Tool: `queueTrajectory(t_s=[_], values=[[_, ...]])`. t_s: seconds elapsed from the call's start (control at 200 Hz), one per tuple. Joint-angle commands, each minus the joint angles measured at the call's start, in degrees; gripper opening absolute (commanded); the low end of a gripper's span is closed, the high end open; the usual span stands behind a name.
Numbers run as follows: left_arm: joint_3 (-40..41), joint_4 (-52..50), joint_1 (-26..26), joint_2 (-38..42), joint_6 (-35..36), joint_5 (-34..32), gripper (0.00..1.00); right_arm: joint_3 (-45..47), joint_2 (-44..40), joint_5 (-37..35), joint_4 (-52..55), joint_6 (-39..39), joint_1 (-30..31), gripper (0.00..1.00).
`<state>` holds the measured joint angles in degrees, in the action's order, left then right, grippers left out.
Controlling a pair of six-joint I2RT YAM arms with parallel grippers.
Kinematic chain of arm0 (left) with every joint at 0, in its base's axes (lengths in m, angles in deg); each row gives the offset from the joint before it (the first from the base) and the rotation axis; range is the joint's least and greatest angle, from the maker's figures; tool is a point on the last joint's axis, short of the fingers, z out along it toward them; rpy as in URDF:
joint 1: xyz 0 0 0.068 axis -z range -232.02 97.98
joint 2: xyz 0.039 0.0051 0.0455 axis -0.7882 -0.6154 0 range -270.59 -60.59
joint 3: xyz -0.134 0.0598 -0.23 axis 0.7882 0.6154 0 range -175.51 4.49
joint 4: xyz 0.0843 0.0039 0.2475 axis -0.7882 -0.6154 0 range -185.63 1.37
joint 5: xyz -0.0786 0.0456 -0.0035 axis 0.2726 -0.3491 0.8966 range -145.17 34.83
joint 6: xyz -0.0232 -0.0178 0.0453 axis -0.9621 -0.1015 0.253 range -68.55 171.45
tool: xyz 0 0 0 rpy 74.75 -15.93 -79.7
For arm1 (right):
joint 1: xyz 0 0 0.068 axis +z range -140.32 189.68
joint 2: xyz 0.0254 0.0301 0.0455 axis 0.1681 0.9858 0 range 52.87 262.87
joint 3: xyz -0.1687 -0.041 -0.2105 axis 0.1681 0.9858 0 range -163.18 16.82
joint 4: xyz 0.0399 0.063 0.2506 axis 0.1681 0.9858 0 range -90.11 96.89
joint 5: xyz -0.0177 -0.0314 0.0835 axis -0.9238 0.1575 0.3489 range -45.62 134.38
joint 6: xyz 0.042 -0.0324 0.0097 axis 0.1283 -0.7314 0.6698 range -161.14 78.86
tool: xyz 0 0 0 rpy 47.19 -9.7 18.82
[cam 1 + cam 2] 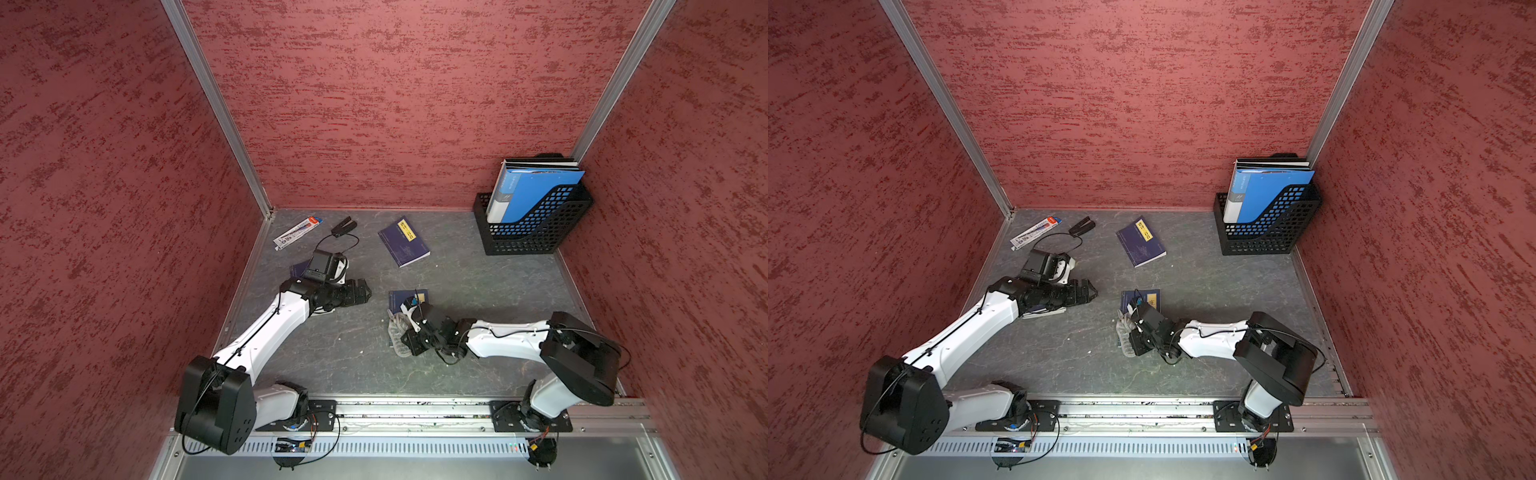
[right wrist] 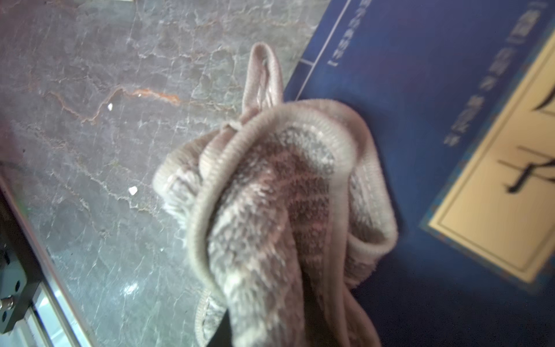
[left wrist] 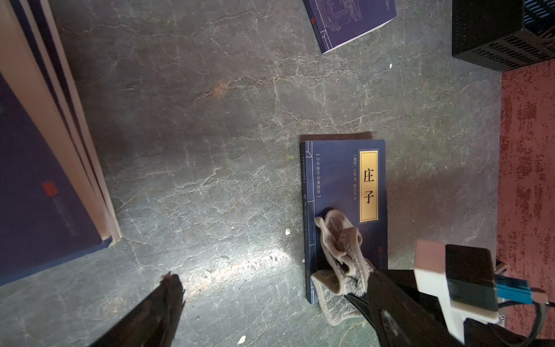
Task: Wipe the cover of the book
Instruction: Wipe the dirt from the cover of the book.
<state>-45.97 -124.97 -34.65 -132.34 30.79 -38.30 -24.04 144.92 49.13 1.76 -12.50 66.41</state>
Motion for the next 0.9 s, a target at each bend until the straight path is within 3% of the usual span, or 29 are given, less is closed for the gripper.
queueTrajectory(t_s=[0.0,0.205,0.421,0.631,0.892], values=[[-1.0,0.5,-0.3,-0.1,0.6,0.5,0.97,1.1,5.3,1.8,10.4,-0.1,0.7,0.22],[-0.2,-0.2,-0.3,1.8,0.5,0.1,0.97,-5.9,13.0,-2.7,8.8,-1.5,-6.5,0.22],[0.6,-1.0,-0.3,3.6,0.2,-0.2,0.97,-15.7,19.3,-2.5,8.7,-7.0,-12.0,0.22],[1.1,-1.2,-0.3,4.9,-0.3,-0.6,0.97,-21.9,22.6,0.1,9.6,-9.8,-12.2,0.22],[0.8,-0.7,-0.3,3.9,-0.1,-0.2,0.97,-16.2,17.4,3.7,9.6,-10.1,-8.0,0.22]])
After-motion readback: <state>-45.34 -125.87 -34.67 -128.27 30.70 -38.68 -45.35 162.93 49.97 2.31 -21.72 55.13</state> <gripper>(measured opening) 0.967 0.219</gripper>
